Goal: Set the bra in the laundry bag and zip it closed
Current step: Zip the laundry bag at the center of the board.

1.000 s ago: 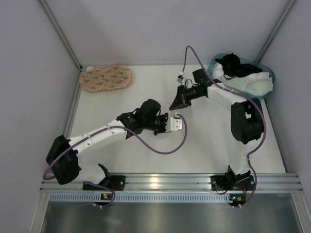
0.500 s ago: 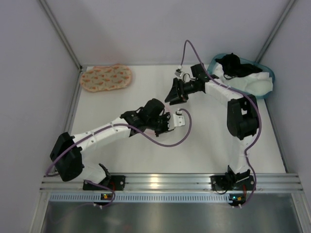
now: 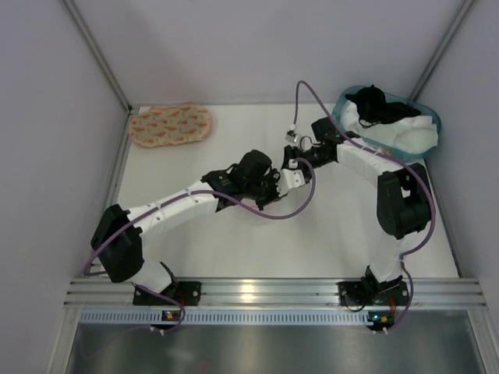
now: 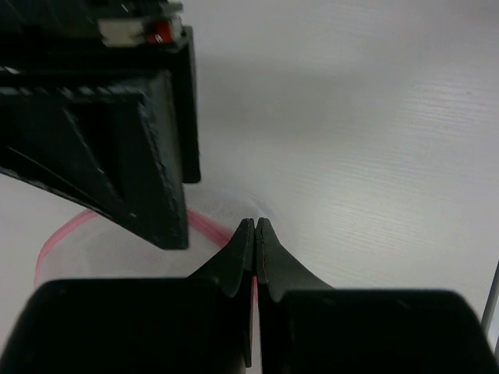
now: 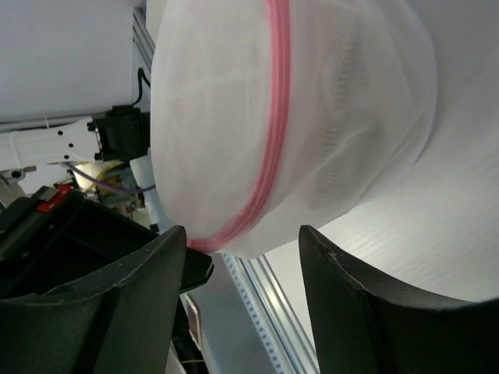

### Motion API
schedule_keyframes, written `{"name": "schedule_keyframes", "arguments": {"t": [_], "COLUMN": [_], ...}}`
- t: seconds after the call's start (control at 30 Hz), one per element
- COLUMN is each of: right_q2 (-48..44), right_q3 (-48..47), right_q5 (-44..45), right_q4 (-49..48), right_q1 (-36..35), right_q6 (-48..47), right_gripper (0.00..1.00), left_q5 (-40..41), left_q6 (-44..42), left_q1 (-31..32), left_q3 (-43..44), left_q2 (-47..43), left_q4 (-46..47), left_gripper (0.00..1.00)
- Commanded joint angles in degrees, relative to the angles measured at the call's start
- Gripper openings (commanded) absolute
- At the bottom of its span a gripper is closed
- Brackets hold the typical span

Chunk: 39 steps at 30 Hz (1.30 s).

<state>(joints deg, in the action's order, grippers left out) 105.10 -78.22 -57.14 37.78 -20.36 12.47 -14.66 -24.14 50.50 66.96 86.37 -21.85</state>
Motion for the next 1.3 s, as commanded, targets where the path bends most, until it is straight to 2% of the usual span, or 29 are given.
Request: {"name": "schedule_keyframes", "arguments": {"t": [0.0,0.07,0.1,0.13,0.23,0.3,0.8,1.0,1.1,1.13,1.23,1.27], "right_q2": [-2.01,-0.87,-0.51,-0.25,0.98,1.51,8.54,10.65,10.13,9.43,6.89,5.92], "right_q3": [0.61,-0.79,-1.32,-1.93,-3.69,-4.75,-13.62,-16.62,-17.14,-17.49,-16.36,-15.57], "right_q5": [-1.21,-1.21,-1.39,-1.39,-1.22,-0.69,0.98,0.54,0.72,0.63,0.81,0.55], "right_q4": [-0.69,-0.69,-0.6,-0.51,0.1,0.54,3.35,1.17,0.46,0.37,-0.42,-0.69], "right_q1": [-3.54,-4.68,-4.95,-5.13,-5.3,-5.13,-3.28,-3.19,-3.02,-2.85,-2.41,-1.88], "right_q6": [-0.34,-0.17,0.01,0.1,0.01,-0.34,-5.52,-3.34,-2.45,-2.36,-1.48,-1.31], "right_gripper": [0.58,0.52,0.45,0.34,0.09,0.0,0.0,0.0,0.17,0.29,0.53,0.55], "left_q5": [0.68,0.24,0.15,0.15,0.33,-0.28,-6.26,-6.35,-7.67,-7.5,-4.96,-4.16], "left_q6": [2.34,2.34,2.34,2.43,2.17,1.73,3.4,6.11,9.36,10.33,14.81,15.87], "left_q1": [0.04,0.04,0.04,0.04,0.04,0.04,0.48,0.48,0.56,0.48,0.48,0.48], "left_q3": [3.61,3.97,3.97,3.97,3.09,1.95,-10.35,-12.99,-13.35,-12.91,-11.24,-9.93], "left_q2": [0.99,1.26,1.26,1.17,0.39,-0.32,-10.33,-12.36,-11.93,-11.58,-9.03,-8.41], "left_q4": [3.57,3.56,3.56,3.56,3.65,3.56,1.28,-0.04,-0.3,-0.22,-0.13,0.66], "left_gripper": [0.0,0.0,0.0,0.0,0.0,0.0,0.0,0.0,0.0,0.0,0.0,0.0]}}
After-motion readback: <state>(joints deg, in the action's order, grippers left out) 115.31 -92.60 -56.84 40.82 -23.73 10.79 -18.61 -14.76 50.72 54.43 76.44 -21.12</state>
